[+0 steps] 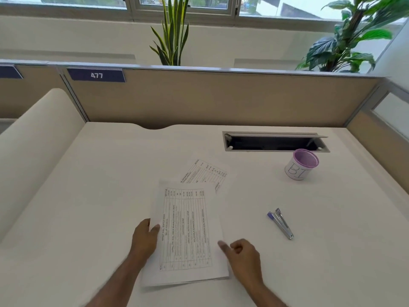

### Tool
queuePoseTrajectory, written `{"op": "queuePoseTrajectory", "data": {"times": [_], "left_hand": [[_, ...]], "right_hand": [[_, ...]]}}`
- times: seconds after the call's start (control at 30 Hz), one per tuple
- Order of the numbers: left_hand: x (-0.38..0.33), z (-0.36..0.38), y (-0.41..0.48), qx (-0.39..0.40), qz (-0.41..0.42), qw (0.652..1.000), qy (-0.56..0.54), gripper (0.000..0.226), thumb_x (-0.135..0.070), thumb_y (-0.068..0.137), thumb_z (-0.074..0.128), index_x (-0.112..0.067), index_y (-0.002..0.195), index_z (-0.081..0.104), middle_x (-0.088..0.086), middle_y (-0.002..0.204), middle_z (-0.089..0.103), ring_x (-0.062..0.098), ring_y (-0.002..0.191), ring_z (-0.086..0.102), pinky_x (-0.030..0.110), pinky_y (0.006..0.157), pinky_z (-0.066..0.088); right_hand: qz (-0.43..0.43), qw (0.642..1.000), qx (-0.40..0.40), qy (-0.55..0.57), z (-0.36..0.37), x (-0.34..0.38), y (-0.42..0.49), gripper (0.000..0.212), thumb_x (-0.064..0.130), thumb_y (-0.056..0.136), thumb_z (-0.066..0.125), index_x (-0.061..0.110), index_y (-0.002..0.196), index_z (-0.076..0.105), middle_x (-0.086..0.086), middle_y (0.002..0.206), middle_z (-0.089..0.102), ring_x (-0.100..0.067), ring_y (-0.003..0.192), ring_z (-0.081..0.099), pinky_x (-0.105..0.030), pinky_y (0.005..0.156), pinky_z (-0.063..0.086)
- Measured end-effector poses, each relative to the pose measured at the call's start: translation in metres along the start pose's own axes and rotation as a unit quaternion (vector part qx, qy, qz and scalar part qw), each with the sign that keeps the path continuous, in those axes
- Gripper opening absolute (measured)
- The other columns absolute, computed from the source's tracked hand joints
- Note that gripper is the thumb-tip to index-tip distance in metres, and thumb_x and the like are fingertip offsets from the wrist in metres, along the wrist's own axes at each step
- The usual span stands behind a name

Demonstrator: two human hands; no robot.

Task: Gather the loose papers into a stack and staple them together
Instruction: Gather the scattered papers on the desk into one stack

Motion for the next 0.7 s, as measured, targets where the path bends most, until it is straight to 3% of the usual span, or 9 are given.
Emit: {"op": "queuePoseTrajectory", "data": {"times": [0.1,0.17,0.27,0.37,0.43,0.5,0.6,0.7], "left_hand": [[0.006,-0.007,0.008,-0.004,-0.014,1.0,-0.018,0.028,-0.013,0.097,0.05,-0.004,0.122,0.06,0.015,0.118,0.068,0.035,0.105,0.065,0.051,0.096,0.051],[0.007,-0.011,0.013,-0.011,-0.02,0.999,-0.022,0.028,-0.012,0.097,0.049,-0.004,0.121,0.06,0.015,0.118,0.068,0.035,0.105,0.064,0.049,0.097,0.05],[0.009,-0.014,0.018,-0.01,-0.023,1.0,-0.019,0.027,-0.012,0.098,0.049,-0.004,0.121,0.061,0.015,0.116,0.068,0.035,0.104,0.065,0.05,0.096,0.051],[0.008,-0.018,0.024,-0.001,-0.021,1.0,-0.011,0.028,-0.014,0.098,0.049,-0.005,0.121,0.061,0.014,0.114,0.069,0.034,0.101,0.066,0.052,0.094,0.052],[0.007,-0.02,0.027,0.005,-0.021,1.0,-0.012,0.026,-0.013,0.098,0.048,-0.006,0.119,0.062,0.014,0.111,0.07,0.034,0.099,0.067,0.05,0.092,0.053],[0.004,-0.02,0.029,0.017,-0.022,1.0,-0.014,0.023,-0.012,0.098,0.048,-0.007,0.116,0.062,0.012,0.106,0.071,0.032,0.094,0.068,0.044,0.083,0.055],[-0.001,-0.017,0.031,0.037,-0.018,0.999,-0.01,0.022,-0.011,0.098,0.047,-0.009,0.114,0.063,0.009,0.1,0.072,0.028,0.088,0.07,0.035,0.069,0.054],[-0.003,-0.018,0.032,0.038,-0.014,0.999,-0.003,0.022,-0.011,0.098,0.047,-0.008,0.114,0.062,0.01,0.1,0.071,0.028,0.087,0.069,0.035,0.067,0.053]], "right_hand": [[-0.038,0.998,-0.033,-0.026,-0.004,0.023,0.042,0.029,0.041,0.078,0.074,0.015,0.083,0.062,-0.001,0.082,0.065,-0.019,0.078,0.063,-0.035,0.074,0.055],[-0.065,0.993,-0.039,-0.095,0.007,0.042,0.068,0.035,0.045,0.079,0.07,0.016,0.098,0.063,-0.004,0.101,0.064,-0.022,0.097,0.062,-0.04,0.086,0.052],[-0.106,0.967,-0.027,-0.231,0.033,0.067,0.092,0.057,0.049,0.088,0.057,0.019,0.135,0.045,-0.01,0.135,0.048,-0.028,0.127,0.043,-0.043,0.104,0.037],[-0.178,0.925,0.038,-0.334,0.056,0.074,0.104,0.059,0.049,0.095,0.041,0.031,0.15,0.025,-0.009,0.162,0.013,-0.03,0.149,0.01,-0.05,0.117,0.014],[-0.186,0.915,0.072,-0.35,0.06,0.065,0.11,0.061,0.054,0.095,0.037,0.037,0.151,0.019,-0.003,0.165,-0.001,-0.026,0.152,-0.006,-0.054,0.119,-0.001],[-0.201,0.911,0.091,-0.347,0.055,0.061,0.116,0.062,0.057,0.094,0.038,0.039,0.151,0.019,0.0,0.165,-0.004,-0.023,0.152,-0.01,-0.057,0.118,-0.009],[-0.216,0.91,0.112,-0.335,0.042,0.057,0.125,0.061,0.057,0.093,0.04,0.04,0.149,0.023,0.004,0.165,-0.003,-0.018,0.152,-0.009,-0.058,0.116,-0.014],[-0.209,0.921,0.123,-0.305,0.027,0.053,0.137,0.06,0.052,0.093,0.048,0.037,0.148,0.029,0.005,0.165,-0.001,-0.016,0.152,-0.008,-0.057,0.115,-0.015]]}}
Point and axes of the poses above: each hand's wrist, its own y-axis towards the middle knuckle, its own z-axis out of the palm, x = y × z, the point moved 6 cm from there along y, towards the middle knuckle
